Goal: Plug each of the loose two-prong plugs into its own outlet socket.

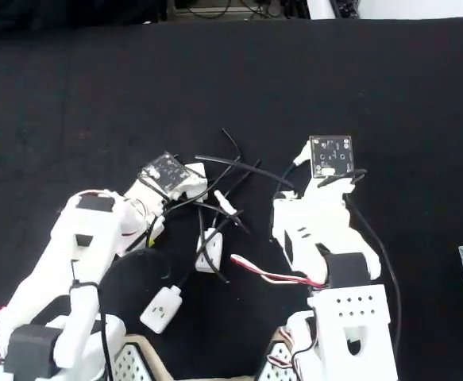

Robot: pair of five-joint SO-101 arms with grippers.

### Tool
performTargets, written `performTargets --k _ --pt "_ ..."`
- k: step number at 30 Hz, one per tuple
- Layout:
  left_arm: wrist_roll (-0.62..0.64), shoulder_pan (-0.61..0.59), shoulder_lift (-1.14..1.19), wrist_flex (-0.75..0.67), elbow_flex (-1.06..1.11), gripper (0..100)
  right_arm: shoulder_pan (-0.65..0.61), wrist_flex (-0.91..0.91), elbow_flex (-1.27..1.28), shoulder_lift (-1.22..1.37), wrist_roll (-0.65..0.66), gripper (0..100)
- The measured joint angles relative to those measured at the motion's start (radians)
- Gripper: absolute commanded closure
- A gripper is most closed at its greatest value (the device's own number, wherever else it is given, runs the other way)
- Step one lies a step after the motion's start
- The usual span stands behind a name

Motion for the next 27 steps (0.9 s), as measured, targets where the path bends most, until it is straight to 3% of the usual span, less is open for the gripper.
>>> performTargets --k 5,11,17,22,27 --pt "-0.041 -0.003 0.011 0.002 -0.028 73 0.0 0.0 0.0 0.0 0.0 98.5" --pt "0.018 -0.005 -0.021 0.003 -0.032 72 0.002 0.0 0.0 0.0 0.0 98.5" --pt "0.106 -0.008 -0.192 0.146 -0.051 72 0.002 0.0 0.0 0.0 0.0 98.5" --pt "0.16 -0.097 -0.373 0.252 -0.06 73 0.002 0.0 -0.003 0.0 0.0 98.5" --pt "0.276 -0.282 -0.528 0.275 -0.06 73 -0.048 0.046 -0.061 0.0 0.0 98.5"
